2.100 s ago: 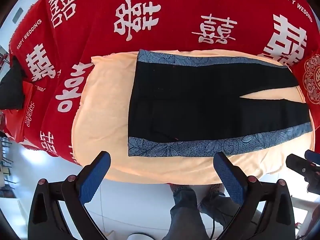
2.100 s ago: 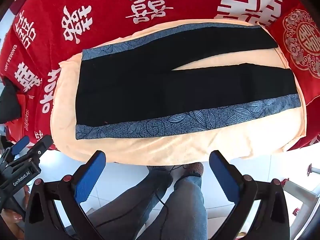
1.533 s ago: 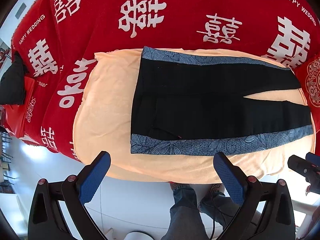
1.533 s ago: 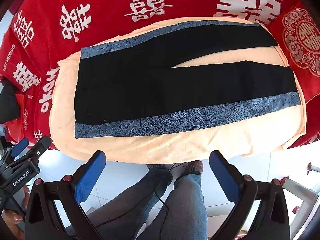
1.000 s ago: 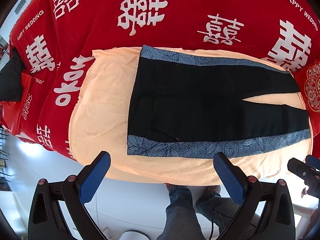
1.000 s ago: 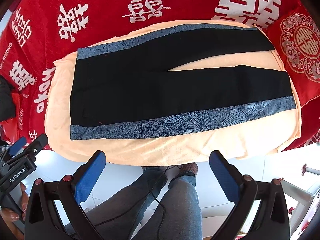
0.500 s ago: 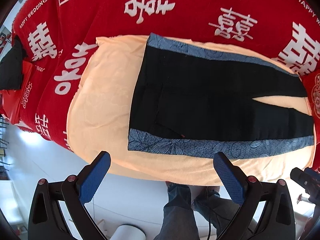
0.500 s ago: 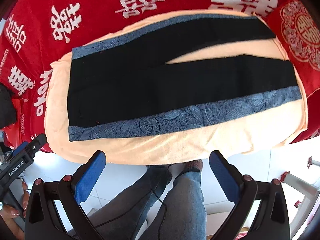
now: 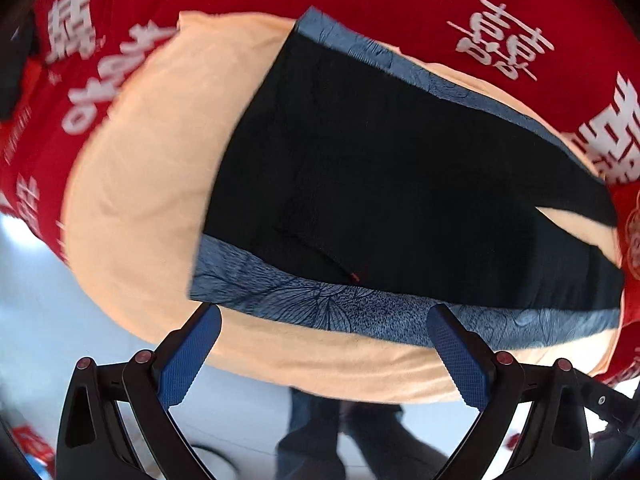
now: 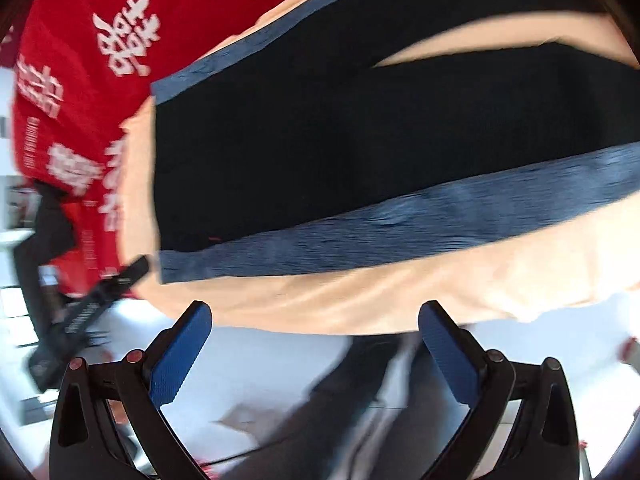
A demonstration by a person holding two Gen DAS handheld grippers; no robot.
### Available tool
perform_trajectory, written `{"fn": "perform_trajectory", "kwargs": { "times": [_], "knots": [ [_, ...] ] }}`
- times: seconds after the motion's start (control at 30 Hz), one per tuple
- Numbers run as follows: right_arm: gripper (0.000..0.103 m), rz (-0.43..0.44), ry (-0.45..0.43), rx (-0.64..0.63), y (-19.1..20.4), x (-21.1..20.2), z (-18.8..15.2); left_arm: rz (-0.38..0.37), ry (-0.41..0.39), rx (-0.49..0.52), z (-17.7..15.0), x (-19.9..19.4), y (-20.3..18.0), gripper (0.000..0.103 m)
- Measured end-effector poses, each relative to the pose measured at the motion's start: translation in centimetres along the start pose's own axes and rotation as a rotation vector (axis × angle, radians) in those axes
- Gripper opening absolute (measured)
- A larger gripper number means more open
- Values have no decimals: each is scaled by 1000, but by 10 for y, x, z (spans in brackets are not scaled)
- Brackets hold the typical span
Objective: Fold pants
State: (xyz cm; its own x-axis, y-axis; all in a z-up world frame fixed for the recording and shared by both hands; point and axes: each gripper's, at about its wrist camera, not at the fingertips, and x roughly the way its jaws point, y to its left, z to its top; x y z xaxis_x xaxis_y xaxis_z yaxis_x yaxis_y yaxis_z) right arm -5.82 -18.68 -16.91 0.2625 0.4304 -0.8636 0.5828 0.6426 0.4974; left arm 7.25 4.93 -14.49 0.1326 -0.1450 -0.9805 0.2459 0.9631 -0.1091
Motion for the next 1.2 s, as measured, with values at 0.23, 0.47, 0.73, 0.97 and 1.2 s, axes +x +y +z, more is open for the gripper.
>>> {"fn": "perform_trajectory", "kwargs": {
  "times": [0.23,0.47,0.73,0.97,1.2],
  "knots": [
    [55,325,122,73,-17,100,-6,-147,74,-50,-24,51,24,78],
    [55,485,82,189,-32,142,-6,-285,139,-80,-36,68,35,78],
    [55,657,-37,151,-5,92,23,-468,129,-239,-12,75,44,78],
    [55,599,5,69,-5,83,21,-358,78,-284,12,85,45,74],
    [55,535,-17,251,-93,82,-4,-298,97,-223,11,98,40,68]
  ]
}}
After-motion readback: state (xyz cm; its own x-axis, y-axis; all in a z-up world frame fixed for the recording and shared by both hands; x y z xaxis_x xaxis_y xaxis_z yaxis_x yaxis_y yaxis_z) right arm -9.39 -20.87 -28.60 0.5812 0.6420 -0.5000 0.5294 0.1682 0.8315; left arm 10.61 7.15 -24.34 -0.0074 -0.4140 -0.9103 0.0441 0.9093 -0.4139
